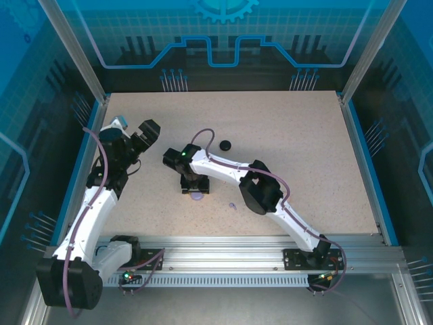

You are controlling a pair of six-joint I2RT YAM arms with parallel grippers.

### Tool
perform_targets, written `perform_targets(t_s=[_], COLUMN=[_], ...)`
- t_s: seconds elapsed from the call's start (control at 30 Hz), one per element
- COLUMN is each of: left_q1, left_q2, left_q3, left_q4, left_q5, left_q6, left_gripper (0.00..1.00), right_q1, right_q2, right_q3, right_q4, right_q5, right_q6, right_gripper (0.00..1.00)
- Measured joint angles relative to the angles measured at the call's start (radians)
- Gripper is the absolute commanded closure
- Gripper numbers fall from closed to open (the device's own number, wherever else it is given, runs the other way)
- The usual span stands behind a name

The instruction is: Insert the wireless bluetooth earbuds into the charging case

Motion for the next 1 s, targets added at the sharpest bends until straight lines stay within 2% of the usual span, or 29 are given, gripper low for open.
perform_targets(t_s=[0.4,0.5,0.7,0.8,1.0], left_q1=[0.001,0.001,-0.003,-0.037,-0.188], left_q2=[-0.003,-0.016,-0.055,-0.051,0.026], left_q3=[-0.048,-0.082,-0.175,-0.245,-0.328], left_q4=[0.039,0.057,0.138,0.217,0.385], left_q5=[0.111,0.154,0.222,0.229,0.219], left_q6=[0.0,0.0,-0.027,-0.056,-0.079], left_gripper=[0.01,0.01,0.01,0.01,0.03], right_q1=[-0.023,-0.069,-0.227,-0.302,-0.388], right_q2=[-0.087,-0.152,-0.264,-0.271,-0.273], right_q3=[-0.09,-0.104,-0.102,-0.097,-0.103], right_q4=[0.064,0.097,0.181,0.214,0.287], right_q5=[0.0,-0.013,-0.058,-0.094,-0.193], right_q6=[-0.01,-0.019,-0.039,-0.037,0.015], right_gripper=[0.56,0.57,0.57,0.57,0.57])
